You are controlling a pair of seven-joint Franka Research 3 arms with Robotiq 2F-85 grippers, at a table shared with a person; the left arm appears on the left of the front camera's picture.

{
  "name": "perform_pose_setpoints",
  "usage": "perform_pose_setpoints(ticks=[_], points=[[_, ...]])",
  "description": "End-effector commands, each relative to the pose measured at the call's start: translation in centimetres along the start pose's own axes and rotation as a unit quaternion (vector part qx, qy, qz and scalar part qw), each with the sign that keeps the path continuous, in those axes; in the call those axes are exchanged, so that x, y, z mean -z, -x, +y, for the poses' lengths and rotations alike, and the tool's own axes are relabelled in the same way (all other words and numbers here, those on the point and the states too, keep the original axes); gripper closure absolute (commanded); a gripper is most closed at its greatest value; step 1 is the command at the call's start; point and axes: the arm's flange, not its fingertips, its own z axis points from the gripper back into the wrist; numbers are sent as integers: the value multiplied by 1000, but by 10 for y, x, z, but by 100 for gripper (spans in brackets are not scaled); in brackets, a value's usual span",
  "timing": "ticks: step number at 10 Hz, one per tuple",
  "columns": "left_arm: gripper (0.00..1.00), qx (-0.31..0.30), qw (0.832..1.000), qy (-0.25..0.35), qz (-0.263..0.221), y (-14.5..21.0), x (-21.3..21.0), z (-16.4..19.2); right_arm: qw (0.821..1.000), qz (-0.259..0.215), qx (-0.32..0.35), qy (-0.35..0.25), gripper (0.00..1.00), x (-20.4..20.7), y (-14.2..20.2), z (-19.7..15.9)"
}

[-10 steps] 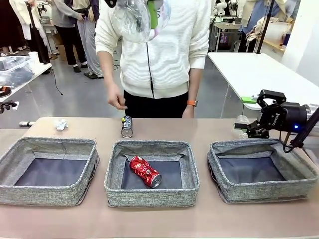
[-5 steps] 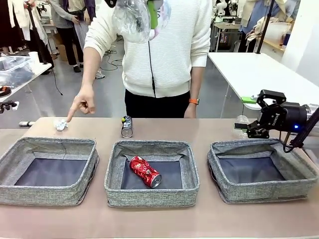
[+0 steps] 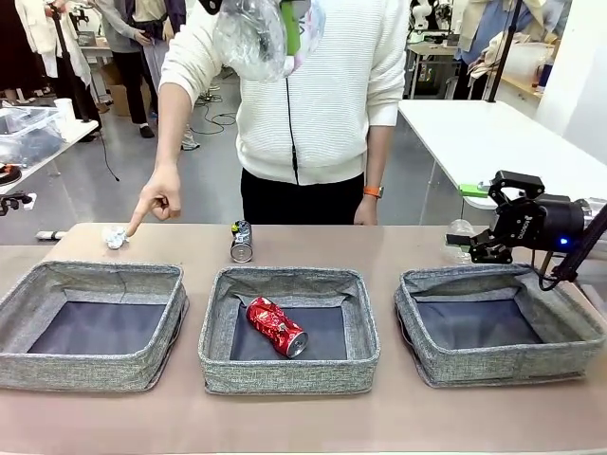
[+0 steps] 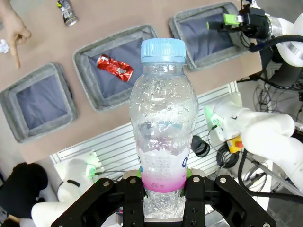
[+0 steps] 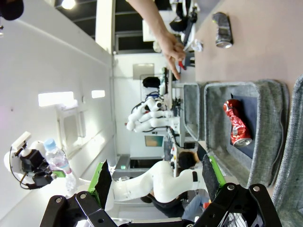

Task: Sort the waste into the appropriate baskets.
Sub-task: Place the picked waste into the Fabric basket indicated by the person.

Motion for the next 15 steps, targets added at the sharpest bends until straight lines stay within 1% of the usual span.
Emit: perform_pose_setpoints(ticks=[1, 3, 4, 5, 6, 7, 8, 9, 10, 11, 12, 13, 14, 15], points=[[77, 18, 1000, 3, 6, 6, 3, 13, 1000, -1, -8, -7, 0, 1, -1, 3], [77, 15, 1000, -2, 2, 26, 21, 67, 1000, -1, -8, -7, 0, 1, -1, 3], [77, 20, 999, 11, 29, 42, 41, 108, 1000, -1, -8, -7, 0, 1, -1, 3], [77, -45, 998, -4, 43, 59, 62, 156, 1000, -1, -8, -7, 0, 1, -1, 3], [77, -60, 995, 34, 69, 83, 85, 203, 1000, -1, -8, -7, 0, 1, -1, 3], [77, -100, 992, 39, 59, 103, 106, 239, 1000, -1, -8, -7, 0, 1, -1, 3], [77, -127, 989, 59, 46, 115, 123, 273, 1000, -1, -8, -7, 0, 1, -1, 3], [77, -163, 985, 51, 33, 126, 140, 300, 1000, -1, -8, -7, 0, 1, -1, 3], [77, -197, 979, 30, 36, 135, 161, 323, 1000, -1, -8, -7, 0, 1, -1, 3], [77, -232, 972, 25, 12, 136, 175, 344, 1000, -1, -8, -7, 0, 1, -1, 3], [77, -269, 963, 19, -32, 131, 185, 360, 1000, -1, -8, -7, 0, 1, -1, 3], [77, -291, 955, 18, -59, 124, 194, 374, 1000, -1, -8, -7, 0, 1, -1, 3], [77, -314, 947, -3, -62, 116, 205, 392, 1000, -1, -8, -7, 0, 1, -1, 3], [77, -333, 941, 8, -59, 112, 216, 408, 1000, -1, -8, -7, 0, 1, -1, 3]])
